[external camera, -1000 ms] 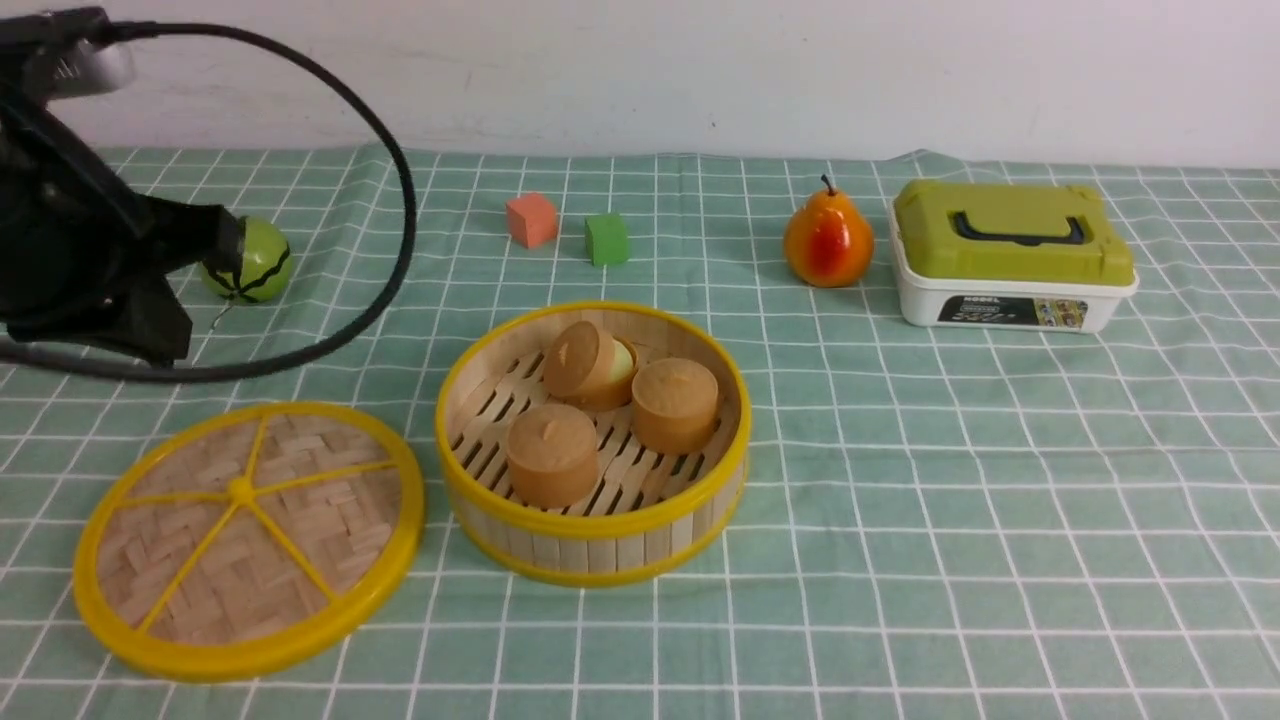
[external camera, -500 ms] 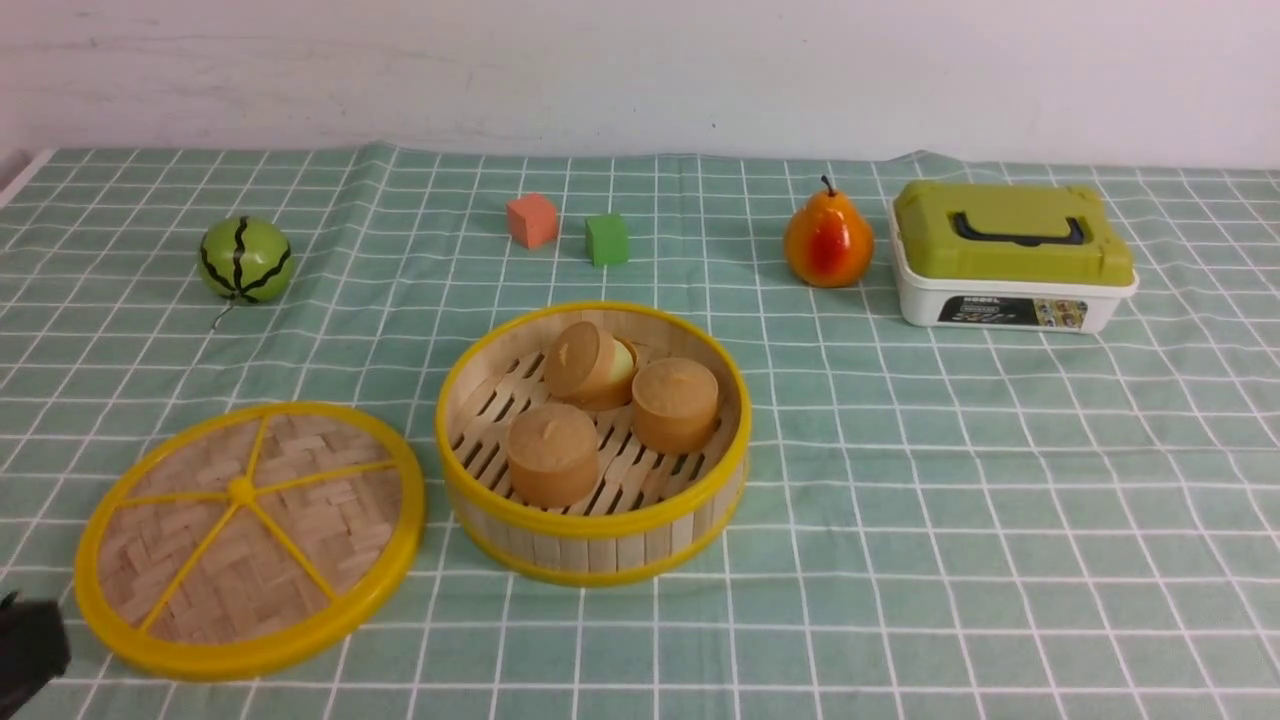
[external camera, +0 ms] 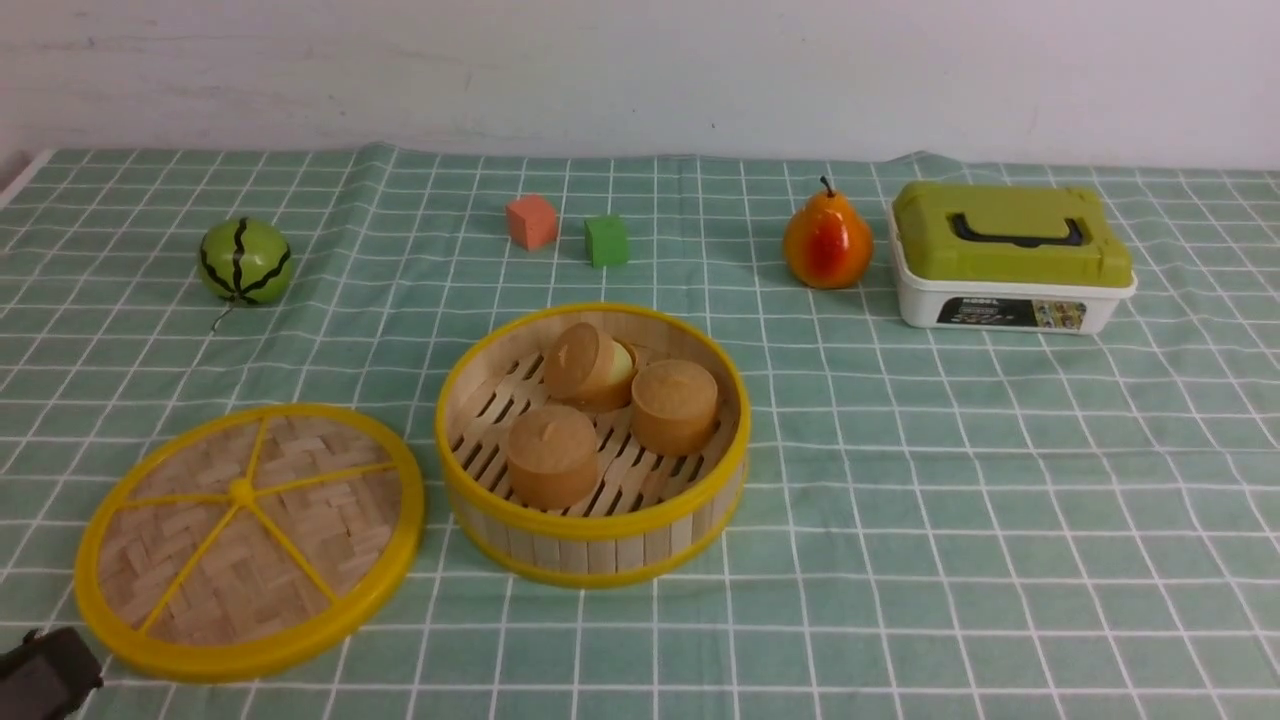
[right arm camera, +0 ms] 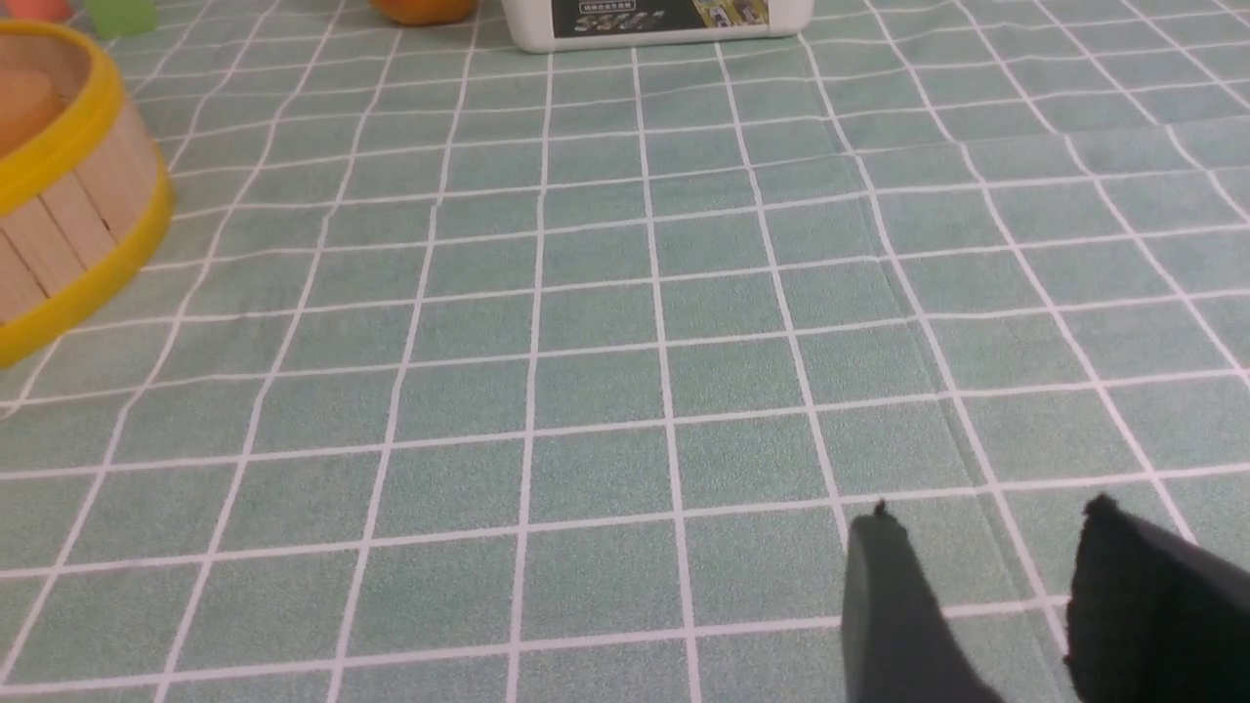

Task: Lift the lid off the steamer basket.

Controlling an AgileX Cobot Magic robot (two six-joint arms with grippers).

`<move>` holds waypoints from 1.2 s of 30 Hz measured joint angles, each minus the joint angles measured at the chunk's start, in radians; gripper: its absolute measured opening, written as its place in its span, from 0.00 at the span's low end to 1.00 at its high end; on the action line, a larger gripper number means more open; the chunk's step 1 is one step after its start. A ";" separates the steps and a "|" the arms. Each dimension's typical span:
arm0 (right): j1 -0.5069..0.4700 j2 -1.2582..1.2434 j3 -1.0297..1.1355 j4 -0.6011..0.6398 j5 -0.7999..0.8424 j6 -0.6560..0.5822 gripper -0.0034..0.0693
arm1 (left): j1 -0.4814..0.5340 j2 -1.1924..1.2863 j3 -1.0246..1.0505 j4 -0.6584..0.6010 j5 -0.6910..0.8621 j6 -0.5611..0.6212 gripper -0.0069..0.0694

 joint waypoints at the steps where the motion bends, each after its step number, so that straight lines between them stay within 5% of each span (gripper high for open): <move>1: 0.000 0.000 0.000 0.000 0.000 0.000 0.38 | 0.000 0.019 0.000 -0.003 -0.011 0.000 0.07; 26: 0.000 0.000 0.000 0.000 0.000 0.000 0.38 | 0.000 0.105 0.005 0.272 -0.024 0.077 0.07; 36: 0.000 0.000 0.000 0.000 0.000 0.000 0.38 | 0.000 -0.122 0.201 0.357 -0.040 0.077 0.08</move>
